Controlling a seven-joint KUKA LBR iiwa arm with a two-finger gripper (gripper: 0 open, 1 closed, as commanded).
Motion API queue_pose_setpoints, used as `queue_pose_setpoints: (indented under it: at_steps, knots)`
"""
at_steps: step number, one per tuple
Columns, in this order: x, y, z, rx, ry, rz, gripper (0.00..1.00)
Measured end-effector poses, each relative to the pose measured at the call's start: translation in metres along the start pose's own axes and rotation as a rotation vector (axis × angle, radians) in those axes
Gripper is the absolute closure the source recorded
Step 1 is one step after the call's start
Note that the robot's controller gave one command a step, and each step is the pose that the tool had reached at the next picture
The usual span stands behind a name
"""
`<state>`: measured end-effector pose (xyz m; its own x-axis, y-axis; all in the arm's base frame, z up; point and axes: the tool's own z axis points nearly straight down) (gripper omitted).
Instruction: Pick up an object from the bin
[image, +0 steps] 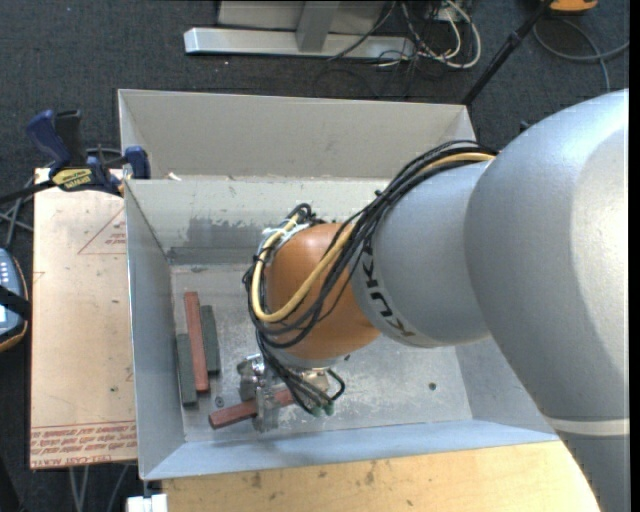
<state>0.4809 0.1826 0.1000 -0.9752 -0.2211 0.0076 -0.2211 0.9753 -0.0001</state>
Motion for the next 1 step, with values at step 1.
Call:
queue_pose_setpoints:
  at_steps: [1]
  knots:
    - [-0.0017, 0.0004, -0.0165, -0.001, -0.007, 0.000, 1.00]
